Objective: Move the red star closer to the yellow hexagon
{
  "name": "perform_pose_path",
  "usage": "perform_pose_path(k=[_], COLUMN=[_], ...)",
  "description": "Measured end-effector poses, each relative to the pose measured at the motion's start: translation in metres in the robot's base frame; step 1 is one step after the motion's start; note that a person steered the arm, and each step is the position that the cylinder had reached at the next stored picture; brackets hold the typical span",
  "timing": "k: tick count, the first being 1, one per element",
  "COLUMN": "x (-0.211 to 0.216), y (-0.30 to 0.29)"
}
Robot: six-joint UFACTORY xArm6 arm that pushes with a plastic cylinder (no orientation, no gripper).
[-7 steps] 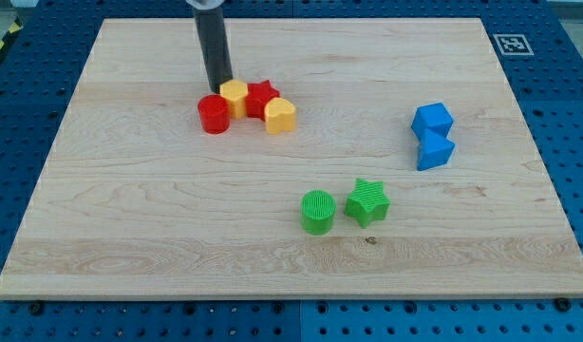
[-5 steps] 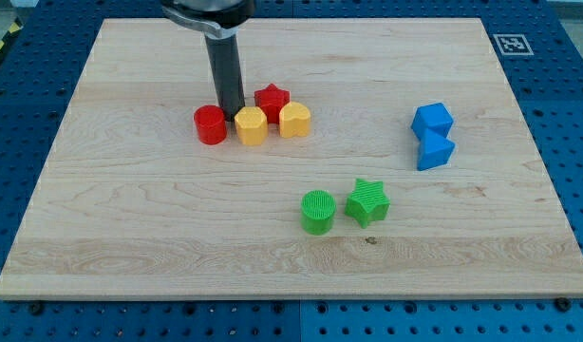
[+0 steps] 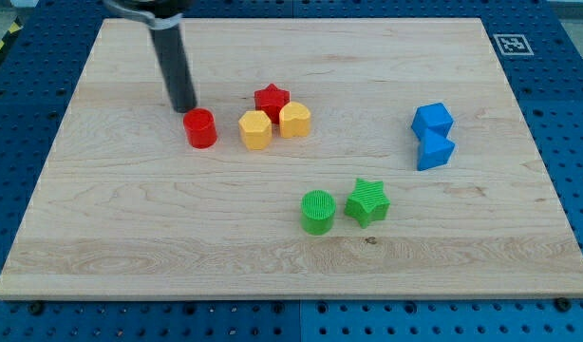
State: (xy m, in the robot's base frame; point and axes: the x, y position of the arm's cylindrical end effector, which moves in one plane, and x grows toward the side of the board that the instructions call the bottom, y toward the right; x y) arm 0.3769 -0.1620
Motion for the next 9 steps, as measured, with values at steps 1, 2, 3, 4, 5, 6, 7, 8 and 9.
perform_pose_path(k=[1, 2, 3, 4, 5, 6, 7, 8, 9], x=[0.037, 0.069, 0.062, 0.035, 0.016, 0.016, 0.041, 0.067, 0.065], y=[-0.02, -0.011, -0.009, 0.007, 0.037, 0.034, 0.012, 0.029, 0.055])
